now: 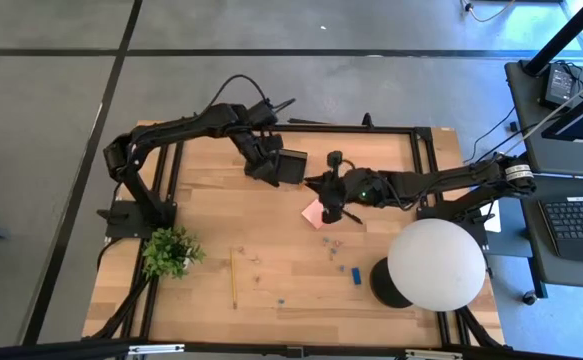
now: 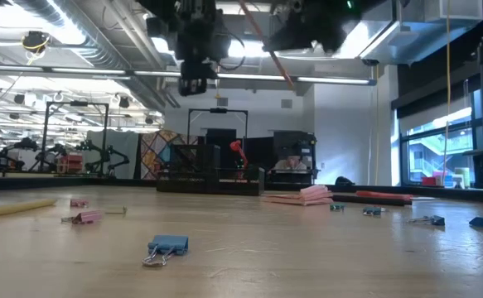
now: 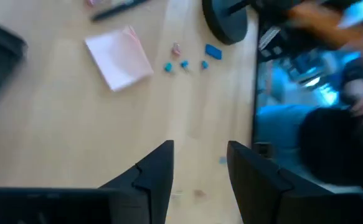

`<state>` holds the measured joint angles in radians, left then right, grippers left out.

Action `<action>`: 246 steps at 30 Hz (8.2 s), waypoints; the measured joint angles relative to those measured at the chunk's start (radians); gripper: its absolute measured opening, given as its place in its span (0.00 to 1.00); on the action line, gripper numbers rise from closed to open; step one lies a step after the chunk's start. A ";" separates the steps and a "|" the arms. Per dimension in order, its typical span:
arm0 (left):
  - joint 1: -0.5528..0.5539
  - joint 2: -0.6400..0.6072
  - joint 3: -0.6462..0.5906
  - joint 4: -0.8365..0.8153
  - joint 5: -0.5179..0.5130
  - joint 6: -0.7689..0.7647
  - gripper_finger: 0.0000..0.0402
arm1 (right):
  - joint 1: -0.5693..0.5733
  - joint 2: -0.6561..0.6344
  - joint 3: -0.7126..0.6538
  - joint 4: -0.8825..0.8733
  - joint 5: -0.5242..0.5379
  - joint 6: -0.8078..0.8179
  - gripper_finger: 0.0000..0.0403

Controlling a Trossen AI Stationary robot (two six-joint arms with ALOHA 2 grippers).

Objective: Pick and place office supplies into organizer
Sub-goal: Put the orange pencil into the black desk organizer, then put the yellow pencil into the black desk organizer

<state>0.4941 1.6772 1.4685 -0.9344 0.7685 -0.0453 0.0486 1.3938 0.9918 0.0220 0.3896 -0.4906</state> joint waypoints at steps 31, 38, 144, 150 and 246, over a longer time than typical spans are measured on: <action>0.025 -0.293 0.000 -0.011 -0.270 0.373 0.36 | -0.182 0.180 0.067 0.052 -0.298 0.671 0.07; -0.046 -0.251 0.000 0.041 -0.300 0.360 0.36 | -0.174 0.183 0.067 0.050 -0.298 0.669 0.07; 0.099 -0.187 0.000 0.076 -0.578 0.257 0.05 | -0.230 0.181 0.067 -0.503 -0.335 0.669 0.70; 0.178 -0.212 0.000 0.056 -0.520 0.242 0.05 | -0.230 0.181 0.067 -0.501 -0.335 0.669 0.70; -0.182 -0.464 0.001 -0.087 -0.277 -0.392 0.27 | -0.229 0.182 0.067 -0.353 -0.447 0.442 0.70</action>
<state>0.3123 1.2128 1.4693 -1.0213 0.4915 -0.4371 -0.1806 1.5757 1.0584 -0.3313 -0.0570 -0.0488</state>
